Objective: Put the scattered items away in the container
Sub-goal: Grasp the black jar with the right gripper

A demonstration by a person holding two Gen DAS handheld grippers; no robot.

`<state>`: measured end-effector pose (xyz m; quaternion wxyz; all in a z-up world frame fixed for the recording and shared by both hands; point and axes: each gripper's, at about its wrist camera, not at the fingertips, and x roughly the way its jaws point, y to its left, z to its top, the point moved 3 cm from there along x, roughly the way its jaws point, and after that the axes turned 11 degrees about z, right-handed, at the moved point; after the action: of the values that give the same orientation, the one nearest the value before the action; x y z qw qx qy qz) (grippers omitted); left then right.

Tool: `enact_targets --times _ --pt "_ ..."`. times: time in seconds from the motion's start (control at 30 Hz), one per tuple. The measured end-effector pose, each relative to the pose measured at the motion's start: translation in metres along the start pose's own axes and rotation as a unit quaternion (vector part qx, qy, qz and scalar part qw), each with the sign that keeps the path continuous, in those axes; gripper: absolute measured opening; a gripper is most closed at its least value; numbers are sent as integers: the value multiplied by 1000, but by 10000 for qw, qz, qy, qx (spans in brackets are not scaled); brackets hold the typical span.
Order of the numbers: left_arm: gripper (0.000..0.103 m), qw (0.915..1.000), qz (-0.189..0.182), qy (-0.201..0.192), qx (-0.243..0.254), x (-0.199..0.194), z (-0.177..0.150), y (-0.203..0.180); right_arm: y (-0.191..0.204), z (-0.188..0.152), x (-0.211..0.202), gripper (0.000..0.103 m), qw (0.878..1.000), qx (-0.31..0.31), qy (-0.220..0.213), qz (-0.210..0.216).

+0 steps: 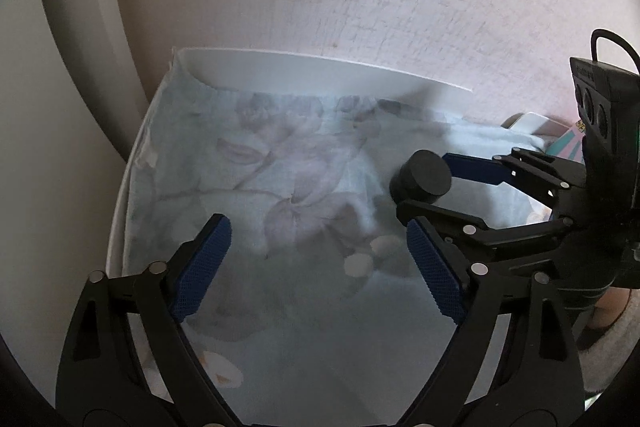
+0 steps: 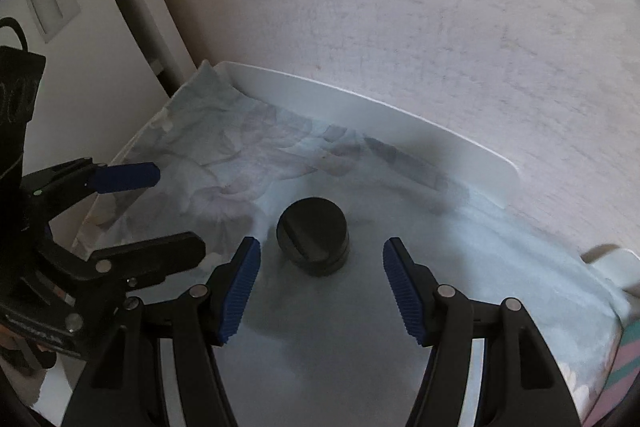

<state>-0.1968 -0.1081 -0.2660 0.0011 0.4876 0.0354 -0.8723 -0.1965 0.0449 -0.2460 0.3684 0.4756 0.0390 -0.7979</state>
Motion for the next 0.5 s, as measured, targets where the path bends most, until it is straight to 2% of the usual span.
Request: enact_targets --times 0.1,0.17,0.2,0.23,0.27,0.3,0.5 --pt "68 9999 -54 93 35 7 -3 0 0 0 8 60 9999 -129 12 29" --pt "51 9999 11 144 92 10 -5 1 1 0 11 58 9997 -227 31 22" --pt "37 9997 70 174 125 12 -6 1 3 0 11 53 9995 -310 -23 53" --pt "25 9996 204 104 172 11 -7 0 4 0 12 40 9994 -331 -17 64" --pt "16 9996 222 107 169 12 -7 0 4 -1 13 33 9994 -356 -18 33" --pt "3 9995 228 149 146 14 -7 0 5 -1 13 33 9992 -390 -38 22" --pt "3 9990 408 -72 162 2 -8 -1 9 -5 5 33 9990 -394 -222 -7"
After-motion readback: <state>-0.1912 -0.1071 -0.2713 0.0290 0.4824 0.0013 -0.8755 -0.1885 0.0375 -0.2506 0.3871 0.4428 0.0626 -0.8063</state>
